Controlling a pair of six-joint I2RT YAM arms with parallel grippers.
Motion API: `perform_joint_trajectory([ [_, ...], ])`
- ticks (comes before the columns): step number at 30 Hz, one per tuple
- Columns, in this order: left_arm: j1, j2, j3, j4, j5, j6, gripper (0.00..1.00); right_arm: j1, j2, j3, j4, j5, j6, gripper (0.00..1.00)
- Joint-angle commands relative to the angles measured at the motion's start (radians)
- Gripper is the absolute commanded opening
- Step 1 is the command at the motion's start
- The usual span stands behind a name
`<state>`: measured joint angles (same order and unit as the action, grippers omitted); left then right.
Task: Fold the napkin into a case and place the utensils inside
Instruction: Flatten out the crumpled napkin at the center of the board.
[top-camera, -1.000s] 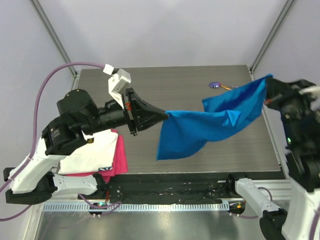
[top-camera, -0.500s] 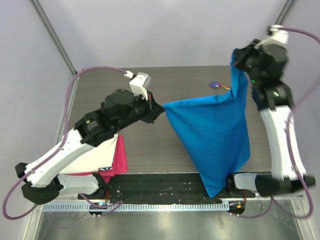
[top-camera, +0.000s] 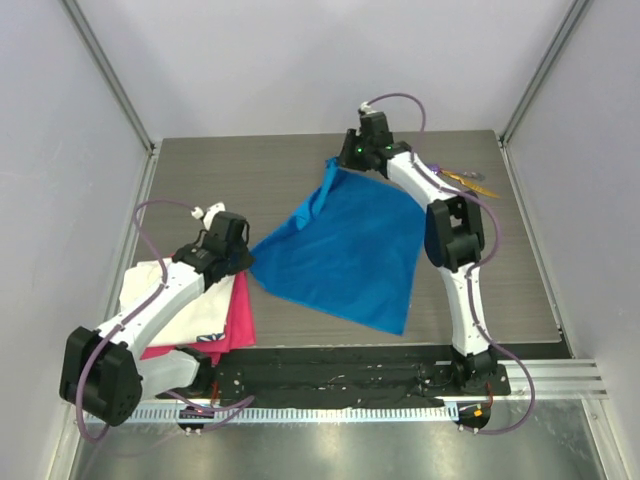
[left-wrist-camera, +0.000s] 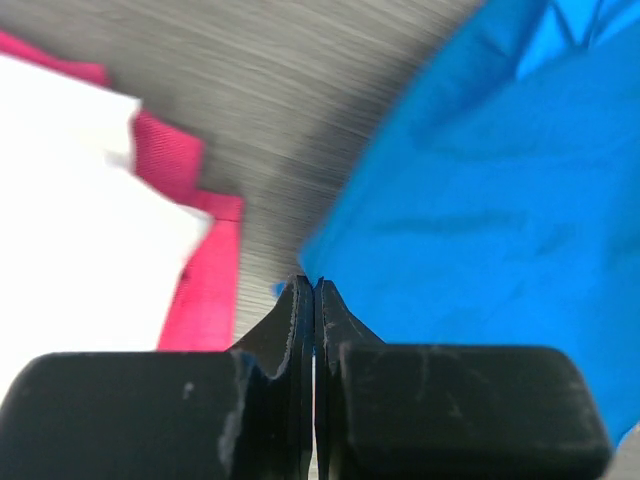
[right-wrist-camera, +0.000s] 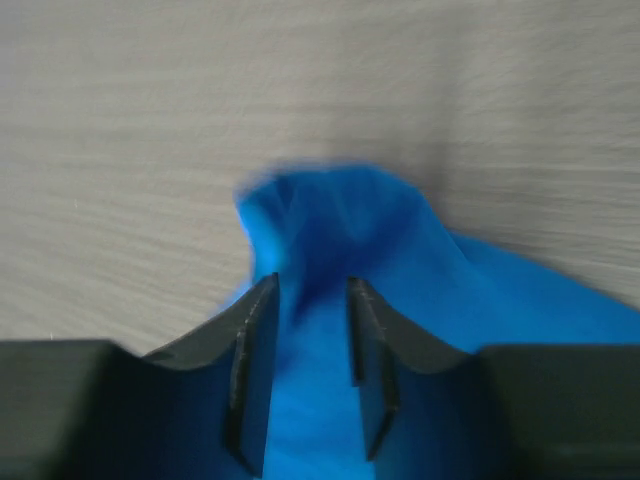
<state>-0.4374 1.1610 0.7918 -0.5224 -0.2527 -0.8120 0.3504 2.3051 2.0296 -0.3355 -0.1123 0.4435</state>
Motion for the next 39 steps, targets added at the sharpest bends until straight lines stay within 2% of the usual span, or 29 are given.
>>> perform_joint_trajectory([
  [1,0.040,-0.059,-0.044,0.091,0.039,-0.020,0.00,-0.004,-0.024,0.124,-0.086,-0.072,0.035,0.47],
  [3,0.040,-0.121,-0.083,0.148,0.079,-0.019,0.19,-0.004,-0.085,0.080,-0.095,-0.058,0.006,0.65],
  [4,0.039,-0.141,-0.112,0.156,0.090,-0.026,0.28,-0.007,-0.114,0.025,-0.103,-0.049,-0.006,0.71],
  [5,0.040,-0.161,-0.123,0.157,0.099,-0.027,0.44,-0.007,-0.163,-0.003,-0.114,-0.026,-0.018,0.79],
  [8,0.039,-0.233,-0.135,0.141,0.116,-0.026,0.62,-0.014,-0.236,-0.110,-0.181,0.048,-0.071,0.85],
  [10,0.039,-0.271,-0.115,0.124,0.136,-0.027,0.66,-0.021,-0.305,-0.208,-0.210,0.078,-0.083,0.85],
  [13,0.039,-0.268,-0.056,0.113,0.147,-0.026,0.68,-0.016,-0.374,-0.349,-0.197,0.071,-0.049,0.82],
  [16,0.037,-0.212,0.023,0.113,0.206,-0.012,0.66,0.010,-0.424,-0.522,-0.092,0.000,0.004,0.72],
  [18,0.039,-0.172,0.049,0.178,0.260,-0.030,0.66,0.030,-0.435,-0.593,-0.050,0.000,0.033,0.67],
  [19,0.037,-0.106,0.056,0.211,0.370,-0.041,0.64,0.050,-0.435,-0.641,-0.022,-0.006,0.050,0.63],
  [22,0.025,0.035,0.112,0.282,0.469,-0.065,0.60,0.078,-0.426,-0.712,0.030,0.009,0.066,0.63],
  [23,0.019,0.140,0.133,0.279,0.499,-0.061,0.58,0.085,-0.424,-0.730,0.048,0.011,0.079,0.63],
  [27,-0.041,0.319,0.196,0.295,0.405,-0.027,0.54,0.082,-0.417,-0.808,0.084,0.052,0.096,0.62],
  [32,-0.136,0.448,0.159,0.363,0.311,-0.064,0.52,0.061,-0.479,-0.908,0.078,0.171,0.090,0.62],
  [35,-0.208,0.493,0.104,0.415,0.261,-0.111,0.51,0.012,-0.527,-0.989,0.081,0.189,0.096,0.62],
  [39,-0.315,0.565,0.084,0.502,0.279,-0.190,0.51,-0.132,-0.593,-1.112,0.079,0.189,0.103,0.63],
])
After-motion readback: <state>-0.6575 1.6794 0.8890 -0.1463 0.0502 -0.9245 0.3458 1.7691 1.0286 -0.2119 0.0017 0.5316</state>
